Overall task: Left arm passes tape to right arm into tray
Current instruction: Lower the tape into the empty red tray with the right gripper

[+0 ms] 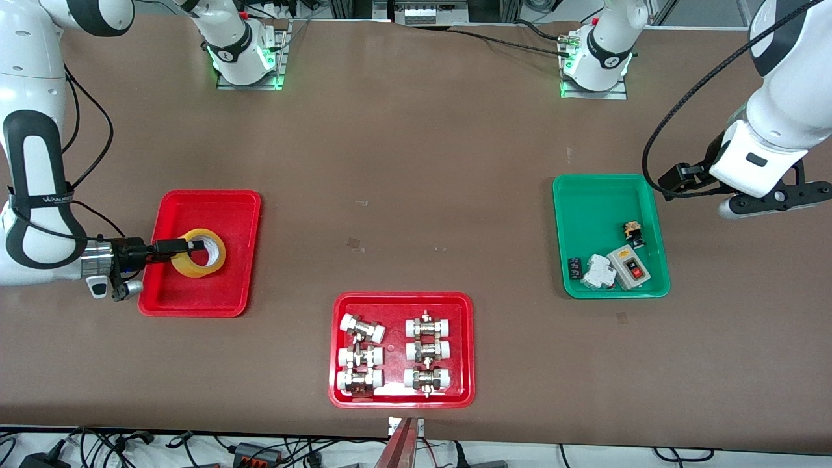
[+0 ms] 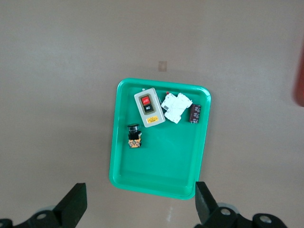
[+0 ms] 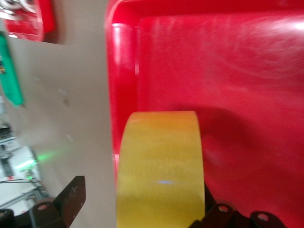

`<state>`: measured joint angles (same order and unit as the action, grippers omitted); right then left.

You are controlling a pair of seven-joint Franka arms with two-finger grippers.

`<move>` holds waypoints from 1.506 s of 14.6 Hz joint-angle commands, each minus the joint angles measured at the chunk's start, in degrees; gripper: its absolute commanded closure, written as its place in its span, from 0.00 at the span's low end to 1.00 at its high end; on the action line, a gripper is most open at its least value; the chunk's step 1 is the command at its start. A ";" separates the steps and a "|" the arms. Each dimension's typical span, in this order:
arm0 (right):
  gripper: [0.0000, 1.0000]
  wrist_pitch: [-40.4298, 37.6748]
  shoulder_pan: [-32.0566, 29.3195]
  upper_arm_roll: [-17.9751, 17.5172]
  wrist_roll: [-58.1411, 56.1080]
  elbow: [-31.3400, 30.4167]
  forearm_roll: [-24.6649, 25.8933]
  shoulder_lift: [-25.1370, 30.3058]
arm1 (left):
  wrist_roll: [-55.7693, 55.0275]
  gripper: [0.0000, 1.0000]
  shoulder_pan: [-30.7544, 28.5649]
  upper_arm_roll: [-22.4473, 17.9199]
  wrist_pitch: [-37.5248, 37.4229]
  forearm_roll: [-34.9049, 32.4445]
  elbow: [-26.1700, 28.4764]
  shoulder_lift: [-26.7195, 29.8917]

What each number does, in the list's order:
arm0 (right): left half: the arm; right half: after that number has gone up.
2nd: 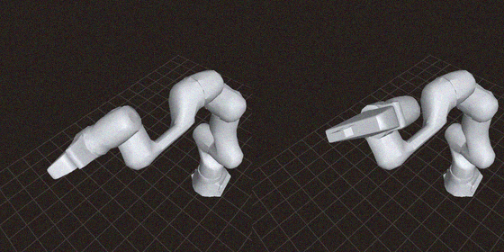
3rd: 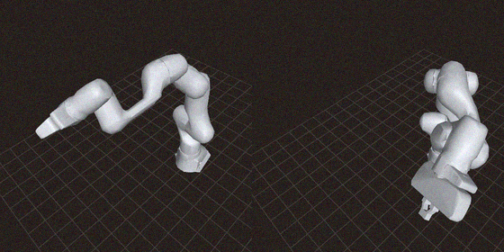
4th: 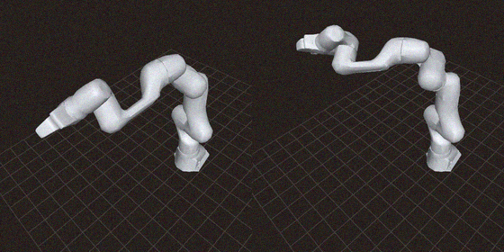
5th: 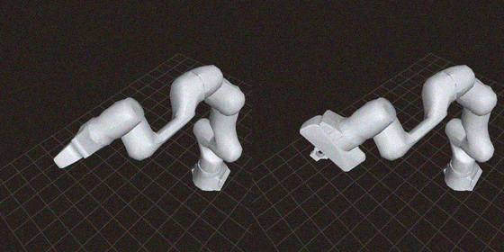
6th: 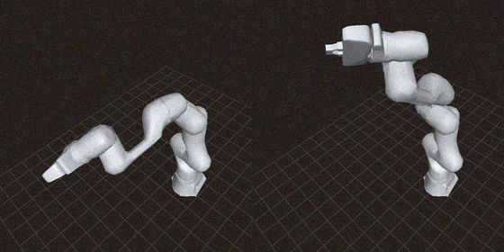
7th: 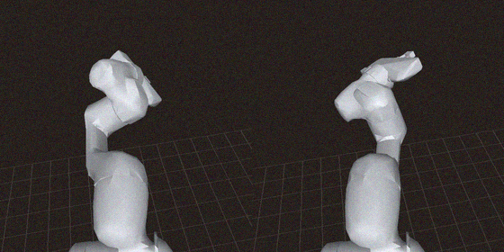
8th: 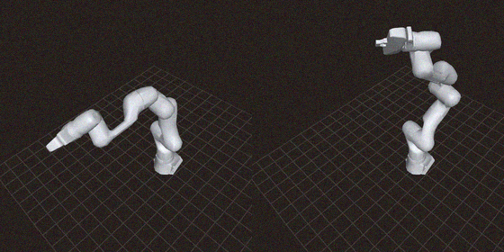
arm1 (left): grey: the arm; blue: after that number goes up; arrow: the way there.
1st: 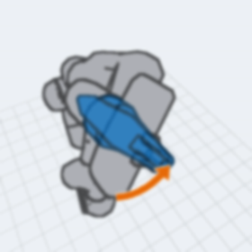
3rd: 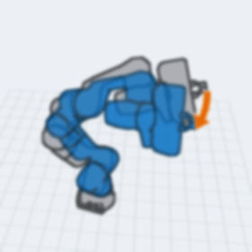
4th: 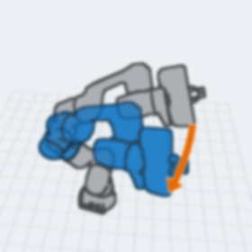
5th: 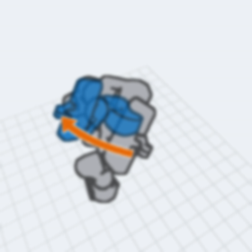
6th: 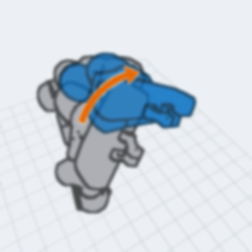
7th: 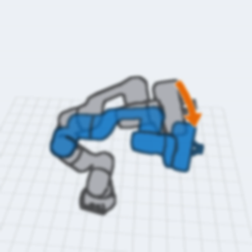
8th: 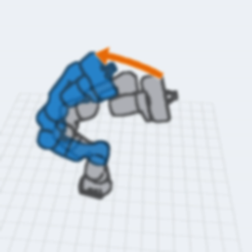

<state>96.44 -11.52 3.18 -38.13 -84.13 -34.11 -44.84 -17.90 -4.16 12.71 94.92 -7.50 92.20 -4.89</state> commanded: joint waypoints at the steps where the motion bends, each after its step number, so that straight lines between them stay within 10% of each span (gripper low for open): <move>1: 0.00 3.57 2.37 -0.28 -0.37 -0.07 6.23 0.98 | 1.73 0.00 -0.24 0.39 0.00 -0.94 -0.61 0.14; 10: 0.00 12.54 8.61 -0.37 -0.37 0.20 23.46 2.83 | 1.29 0.00 -0.33 0.47 -0.53 -0.68 -0.35 0.32; 22: 0.00 18.00 11.86 -0.63 -10.04 -0.60 34.54 3.70 | 1.29 0.00 -0.41 0.47 -0.53 -0.68 -0.44 0.32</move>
<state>113.81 -1.28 2.72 -46.98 -84.06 -2.18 -42.90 -17.46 -4.21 12.72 94.94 -7.50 92.20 -4.89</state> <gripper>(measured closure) 0.000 0.000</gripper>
